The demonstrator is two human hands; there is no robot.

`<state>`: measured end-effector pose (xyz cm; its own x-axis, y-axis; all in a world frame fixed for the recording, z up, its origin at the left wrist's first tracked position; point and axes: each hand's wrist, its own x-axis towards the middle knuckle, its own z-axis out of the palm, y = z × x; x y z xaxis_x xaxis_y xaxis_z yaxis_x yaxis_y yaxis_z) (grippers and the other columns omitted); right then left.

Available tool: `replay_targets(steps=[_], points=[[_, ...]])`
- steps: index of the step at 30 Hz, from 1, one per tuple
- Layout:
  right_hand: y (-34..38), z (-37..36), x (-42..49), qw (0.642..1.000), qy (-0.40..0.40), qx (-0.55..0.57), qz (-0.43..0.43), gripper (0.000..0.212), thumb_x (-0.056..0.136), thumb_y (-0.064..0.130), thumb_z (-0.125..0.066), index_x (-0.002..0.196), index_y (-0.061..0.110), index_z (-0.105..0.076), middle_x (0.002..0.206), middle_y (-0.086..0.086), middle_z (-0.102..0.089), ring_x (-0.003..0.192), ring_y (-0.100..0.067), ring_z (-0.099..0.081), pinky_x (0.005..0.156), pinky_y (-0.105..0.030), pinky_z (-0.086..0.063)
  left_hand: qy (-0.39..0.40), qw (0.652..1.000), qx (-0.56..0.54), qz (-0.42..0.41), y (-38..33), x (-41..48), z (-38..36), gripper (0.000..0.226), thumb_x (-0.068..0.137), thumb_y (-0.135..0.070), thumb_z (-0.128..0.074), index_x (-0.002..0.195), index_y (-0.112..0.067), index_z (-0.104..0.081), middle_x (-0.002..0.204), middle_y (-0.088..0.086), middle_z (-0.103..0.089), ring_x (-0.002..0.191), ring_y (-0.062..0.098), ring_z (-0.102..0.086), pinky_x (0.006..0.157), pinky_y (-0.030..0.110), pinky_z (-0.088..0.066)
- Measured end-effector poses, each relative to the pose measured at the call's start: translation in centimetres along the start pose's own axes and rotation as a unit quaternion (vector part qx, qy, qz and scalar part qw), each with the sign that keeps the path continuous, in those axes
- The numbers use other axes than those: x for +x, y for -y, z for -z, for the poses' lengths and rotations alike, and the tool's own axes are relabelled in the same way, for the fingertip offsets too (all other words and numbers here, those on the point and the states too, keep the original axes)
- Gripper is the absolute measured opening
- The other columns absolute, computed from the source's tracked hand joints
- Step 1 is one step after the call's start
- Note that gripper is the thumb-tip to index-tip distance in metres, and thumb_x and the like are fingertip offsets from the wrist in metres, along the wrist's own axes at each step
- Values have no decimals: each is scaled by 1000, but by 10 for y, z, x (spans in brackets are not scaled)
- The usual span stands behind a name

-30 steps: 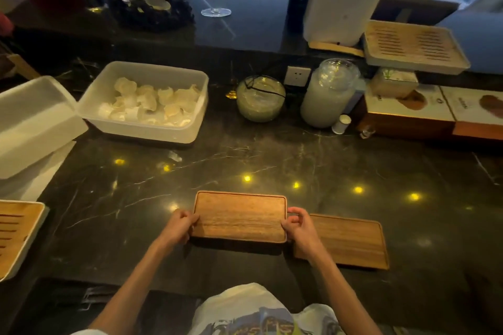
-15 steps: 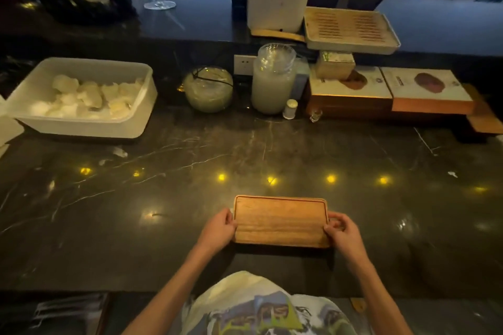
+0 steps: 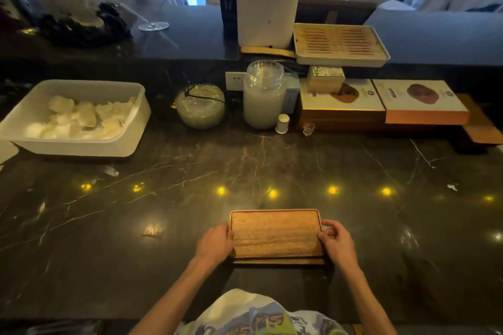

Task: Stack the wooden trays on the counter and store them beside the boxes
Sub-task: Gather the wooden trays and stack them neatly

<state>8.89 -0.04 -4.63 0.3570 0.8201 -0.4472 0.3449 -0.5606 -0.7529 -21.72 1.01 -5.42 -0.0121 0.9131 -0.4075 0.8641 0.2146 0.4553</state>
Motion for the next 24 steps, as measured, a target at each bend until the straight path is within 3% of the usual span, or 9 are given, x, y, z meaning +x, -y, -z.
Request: replay_targets(steps=[5,8,12,18,24], points=[[-10,3,-5,1000,-3,-17,-10,30,90,8,-63,118,19,-60,87,1,-64,79,-8,-61,56,-21,-47,11,1000,24,-8,-1,0,-5,18,97,-38,-45,101,-26,-57,86,-11,-62,73,5,-59,63,22,-45],[-19,5,-8,1000,-5,-27,2,31,89,7,-65,117,18,-62,87,-2,-67,81,-13,-64,62,-26,-52,14,1000,21,-5,1,-4,-8,17,97,-38,-44,99,-26,-56,85,-9,-64,73,8,-62,65,25,-50],[-23,3,-9,1000,-2,-27,4,31,89,7,-65,118,19,-62,88,-4,-68,84,-16,-66,73,-36,-58,10,1000,19,-15,2,-9,-9,15,95,-43,-44,89,-31,-49,71,-13,-56,63,0,-56,54,18,-39],[-20,2,-13,1000,-4,-20,15,27,90,6,-62,111,24,-62,83,4,-66,77,-8,-64,58,-20,-49,13,1000,18,-15,5,-12,-10,14,96,-41,-44,93,-30,-51,75,-13,-58,65,0,-56,59,19,-43],[-20,1,-18,1000,1,-4,25,28,91,10,-62,115,25,-61,88,4,-65,82,-8,-64,62,-22,-50,4,1000,2,-18,2,-15,-7,12,97,-41,-45,88,-33,-48,71,-16,-54,62,-4,-56,51,11,-33]])
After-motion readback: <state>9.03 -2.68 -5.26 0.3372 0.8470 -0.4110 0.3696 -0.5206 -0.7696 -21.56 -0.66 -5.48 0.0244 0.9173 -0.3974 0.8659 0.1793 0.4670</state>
